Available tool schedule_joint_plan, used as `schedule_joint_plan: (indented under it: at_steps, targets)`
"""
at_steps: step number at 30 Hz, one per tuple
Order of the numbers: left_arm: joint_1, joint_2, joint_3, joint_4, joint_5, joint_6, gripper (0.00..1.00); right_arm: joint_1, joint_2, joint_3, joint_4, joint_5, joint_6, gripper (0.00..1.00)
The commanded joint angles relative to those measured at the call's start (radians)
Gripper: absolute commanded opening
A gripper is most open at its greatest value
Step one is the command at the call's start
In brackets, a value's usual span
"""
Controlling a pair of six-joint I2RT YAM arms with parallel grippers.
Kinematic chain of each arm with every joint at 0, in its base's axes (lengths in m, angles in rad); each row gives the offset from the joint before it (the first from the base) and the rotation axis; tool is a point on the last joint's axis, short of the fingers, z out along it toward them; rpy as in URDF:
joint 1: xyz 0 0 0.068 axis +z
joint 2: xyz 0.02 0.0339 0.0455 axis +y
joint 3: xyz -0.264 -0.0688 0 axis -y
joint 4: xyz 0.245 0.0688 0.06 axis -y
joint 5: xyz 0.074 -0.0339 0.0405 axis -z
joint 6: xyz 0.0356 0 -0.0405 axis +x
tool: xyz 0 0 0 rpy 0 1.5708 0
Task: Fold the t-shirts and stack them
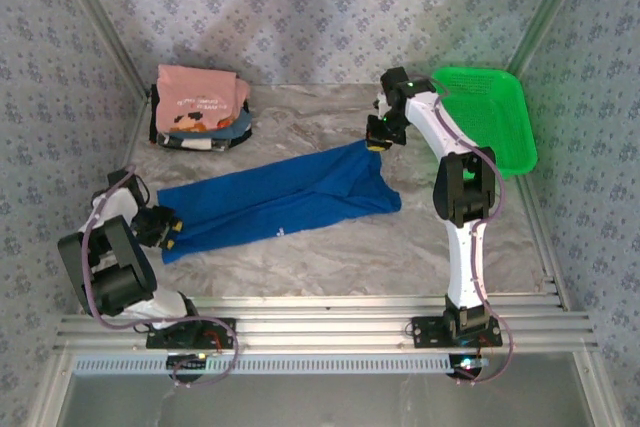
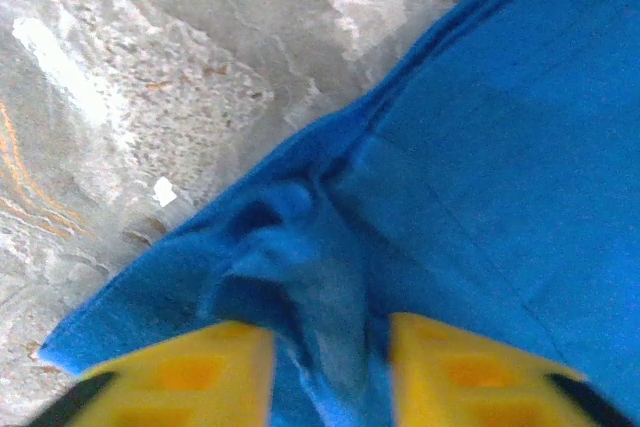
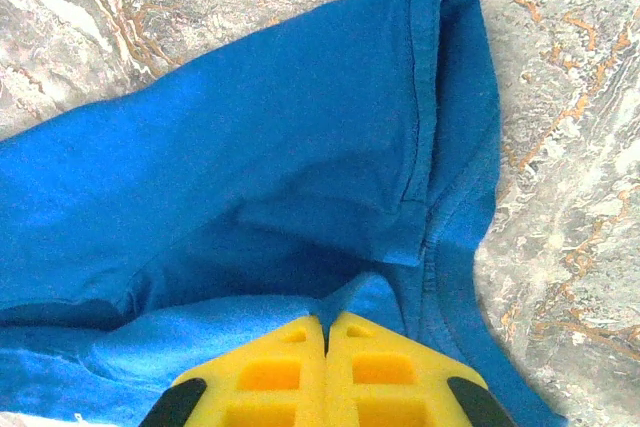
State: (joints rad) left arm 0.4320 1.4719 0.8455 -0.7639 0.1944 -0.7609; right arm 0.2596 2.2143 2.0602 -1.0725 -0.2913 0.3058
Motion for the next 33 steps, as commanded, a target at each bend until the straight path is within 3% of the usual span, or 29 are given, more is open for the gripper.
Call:
schedule_joint_plan:
  at_steps: [1,6,16,24,33]
  targets:
    - [0.019,-0.088,0.079,-0.045,0.005,-0.006,0.47,-0.013,-0.022,-0.008,-0.007,0.017,-0.001,0.0]
    - [0.07,-0.158,0.119,-0.057,0.043,-0.009,0.62,-0.024,-0.03,-0.021,0.01,0.008,-0.001,0.0]
    - [0.071,-0.171,0.078,-0.121,0.105,0.057,0.67,-0.045,-0.017,-0.031,0.059,-0.026,0.019,0.0]
    - [0.067,-0.215,0.065,-0.223,0.092,0.082,0.69,-0.081,0.006,-0.043,0.16,-0.105,0.017,0.33]
    - [-0.016,-0.334,0.014,-0.323,0.026,0.044,0.65,-0.103,-0.22,-0.3,0.323,-0.238,0.013,0.61]
